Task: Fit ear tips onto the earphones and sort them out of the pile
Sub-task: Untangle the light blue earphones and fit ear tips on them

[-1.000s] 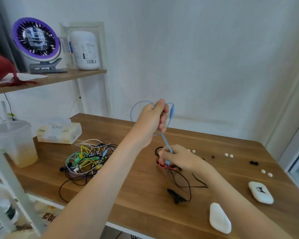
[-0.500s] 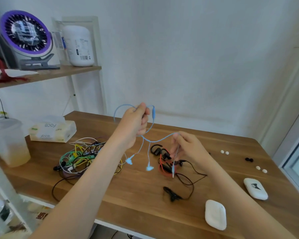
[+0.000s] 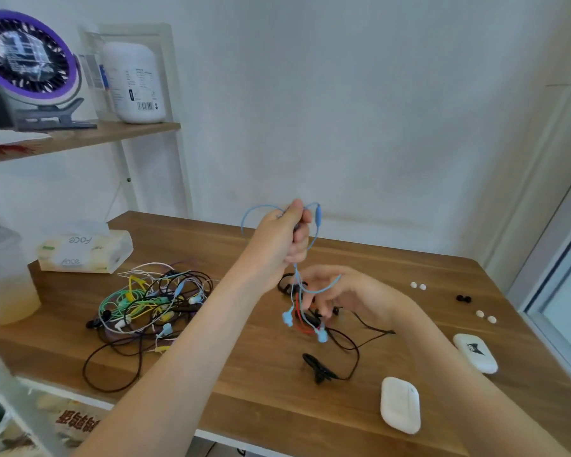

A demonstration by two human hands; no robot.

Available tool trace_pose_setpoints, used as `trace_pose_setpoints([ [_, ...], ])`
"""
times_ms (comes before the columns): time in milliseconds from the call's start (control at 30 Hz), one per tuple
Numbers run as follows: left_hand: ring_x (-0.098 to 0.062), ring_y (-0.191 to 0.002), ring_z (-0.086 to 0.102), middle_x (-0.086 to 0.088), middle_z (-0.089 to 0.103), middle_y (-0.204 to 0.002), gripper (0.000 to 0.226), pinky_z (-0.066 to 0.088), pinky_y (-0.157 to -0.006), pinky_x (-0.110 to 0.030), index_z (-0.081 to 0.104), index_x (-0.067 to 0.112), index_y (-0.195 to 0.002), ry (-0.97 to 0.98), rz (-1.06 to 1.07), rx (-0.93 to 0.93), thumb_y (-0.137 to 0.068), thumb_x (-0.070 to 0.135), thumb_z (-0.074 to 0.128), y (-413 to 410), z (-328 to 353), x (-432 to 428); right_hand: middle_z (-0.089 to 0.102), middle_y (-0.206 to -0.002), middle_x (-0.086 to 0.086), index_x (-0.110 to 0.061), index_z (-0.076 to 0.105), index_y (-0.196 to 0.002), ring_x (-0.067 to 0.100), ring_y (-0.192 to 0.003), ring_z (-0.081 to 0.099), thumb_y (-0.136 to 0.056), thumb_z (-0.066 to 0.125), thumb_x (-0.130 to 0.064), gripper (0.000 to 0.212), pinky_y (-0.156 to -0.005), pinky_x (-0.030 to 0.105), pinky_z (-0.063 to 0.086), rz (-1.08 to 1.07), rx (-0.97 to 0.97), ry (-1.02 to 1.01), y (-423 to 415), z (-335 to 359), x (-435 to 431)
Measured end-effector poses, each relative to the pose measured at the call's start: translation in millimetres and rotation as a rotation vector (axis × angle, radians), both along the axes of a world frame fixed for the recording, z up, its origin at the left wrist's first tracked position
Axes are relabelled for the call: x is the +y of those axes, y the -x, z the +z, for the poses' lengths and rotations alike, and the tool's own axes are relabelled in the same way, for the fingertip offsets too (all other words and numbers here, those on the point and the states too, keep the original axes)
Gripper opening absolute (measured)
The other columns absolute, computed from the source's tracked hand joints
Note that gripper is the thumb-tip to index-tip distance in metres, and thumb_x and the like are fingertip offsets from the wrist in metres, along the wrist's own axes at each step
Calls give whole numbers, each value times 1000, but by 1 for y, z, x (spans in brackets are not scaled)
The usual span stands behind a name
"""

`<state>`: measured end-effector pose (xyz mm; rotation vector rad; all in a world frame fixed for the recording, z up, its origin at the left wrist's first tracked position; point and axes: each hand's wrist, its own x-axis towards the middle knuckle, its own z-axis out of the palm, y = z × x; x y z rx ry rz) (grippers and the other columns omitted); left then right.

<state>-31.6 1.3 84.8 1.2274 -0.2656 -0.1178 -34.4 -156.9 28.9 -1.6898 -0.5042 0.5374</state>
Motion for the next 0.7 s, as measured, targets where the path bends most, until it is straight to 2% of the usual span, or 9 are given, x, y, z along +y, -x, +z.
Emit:
trace_pose_setpoints([
  [133,-3,-32,21,8,32,-43,36,16,-33,-15,44,13,-74,97,-31,-16,-105,27,32,0,6,-18,64,-91,16,-1,51,-132,17,-67,53,-78,39,-11,56,-68,27,46,183,78,-77,8,-10,-8],
  [233,-4,-32,24,8,33,-42,36,17,-34,-16,43,14,-75,180,-30,0,-105,27,31,0,9,-29,64,-84,10,-7,56,-128,17,-68,53,-85,43,-11,45,-71,28,44,181,102,-80,12,-14,-19],
  [367,-5,-34,25,7,34,-44,37,18,-35,-17,44,14,-74,295,-34,5,-105,29,31,-1,14,-40,60,-77,5,-20,68,-108,16,-67,52,-87,55,-17,25,-70,26,44,153,78,36,16,-13,-32],
  [500,-6,-36,28,6,36,-46,37,23,-36,-17,44,14,-73,386,-43,18,-105,29,31,-3,15,-45,67,-71,9,-13,66,-92,15,-56,55,-86,57,-18,12,-58,23,43,70,74,98,20,-16,-42],
  [567,-7,-36,29,5,36,-46,38,24,-36,-17,45,14,-73,426,-38,45,-105,29,31,-4,14,-48,71,-84,16,-9,62,-104,17,-61,61,-85,55,-11,20,-60,24,48,63,133,43,20,-20,-49],
  [633,-7,-36,29,5,37,-46,39,26,-36,-18,45,14,-72,466,-38,74,-105,29,31,-5,12,-52,67,-105,24,-6,49,-130,21,-78,66,-84,57,-6,46,-71,28,54,122,223,-116,19,-26,-56],
  [700,-7,-36,30,5,37,-47,39,27,-36,-18,45,14,-73,493,-43,100,-105,29,31,-7,8,-57,56,-125,30,-12,31,-145,27,-97,65,-83,67,-13,72,-84,36,53,192,280,-338,19,-32,-61],
])
